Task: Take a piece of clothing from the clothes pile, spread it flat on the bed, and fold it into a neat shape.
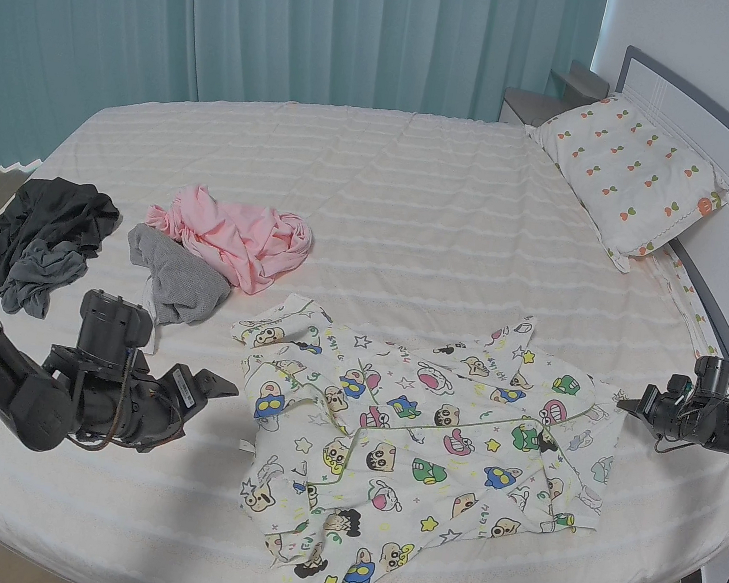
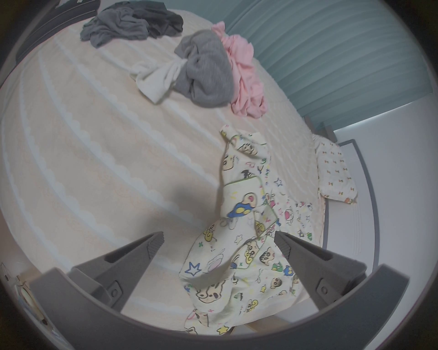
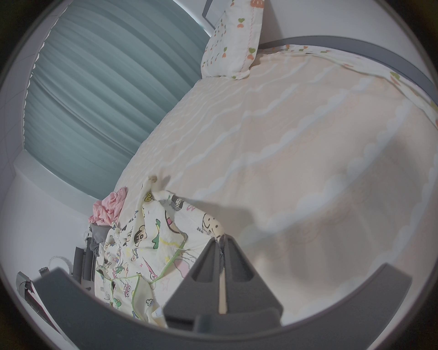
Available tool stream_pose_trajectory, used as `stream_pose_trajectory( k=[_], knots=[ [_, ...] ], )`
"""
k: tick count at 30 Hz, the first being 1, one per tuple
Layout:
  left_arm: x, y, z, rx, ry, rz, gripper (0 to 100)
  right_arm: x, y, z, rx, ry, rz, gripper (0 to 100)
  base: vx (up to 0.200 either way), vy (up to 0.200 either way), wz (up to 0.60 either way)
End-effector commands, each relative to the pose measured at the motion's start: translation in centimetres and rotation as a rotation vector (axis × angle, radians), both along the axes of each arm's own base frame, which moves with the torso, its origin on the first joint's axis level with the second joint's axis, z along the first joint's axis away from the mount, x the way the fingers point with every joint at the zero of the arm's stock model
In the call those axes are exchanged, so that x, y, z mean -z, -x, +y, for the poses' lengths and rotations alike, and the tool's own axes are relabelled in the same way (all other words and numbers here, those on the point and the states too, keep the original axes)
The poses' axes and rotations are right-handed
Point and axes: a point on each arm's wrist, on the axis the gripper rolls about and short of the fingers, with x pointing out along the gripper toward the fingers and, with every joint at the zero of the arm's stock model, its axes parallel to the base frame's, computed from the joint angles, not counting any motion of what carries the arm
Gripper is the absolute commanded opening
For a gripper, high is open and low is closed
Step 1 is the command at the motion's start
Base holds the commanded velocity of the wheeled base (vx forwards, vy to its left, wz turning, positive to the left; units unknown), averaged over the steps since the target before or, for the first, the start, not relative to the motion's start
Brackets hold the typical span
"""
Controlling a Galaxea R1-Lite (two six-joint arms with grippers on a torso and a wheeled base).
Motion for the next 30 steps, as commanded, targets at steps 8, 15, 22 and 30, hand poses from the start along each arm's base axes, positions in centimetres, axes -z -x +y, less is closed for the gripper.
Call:
stream_pose_trajectory(
  k=[8, 15, 22, 30],
  knots=[
    [4.4, -2.9, -3.2, 0.065, -0.027, 0.083, 100, 0.2, -0.9, -1.4, 0.059, 0.039, -0.019, 0, 0.000, 0.000, 0.00],
    [4.8, -3.5, -4.7, 0.100, -0.007, 0.025, 100, 0.2, -1.2, -2.1, 0.105, 0.069, -0.019, 0, 0.000, 0.000, 0.00],
    [5.1, -3.3, -5.6, 0.126, -0.001, 0.013, 100, 0.1, -1.4, -3.0, 0.144, 0.089, -0.024, 0, 0.000, 0.000, 0.00],
    [6.1, -2.7, -6.9, 0.163, -0.006, 0.033, 100, 0.3, -1.4, -3.0, 0.150, 0.088, -0.021, 0, 0.000, 0.000, 0.00]
  ],
)
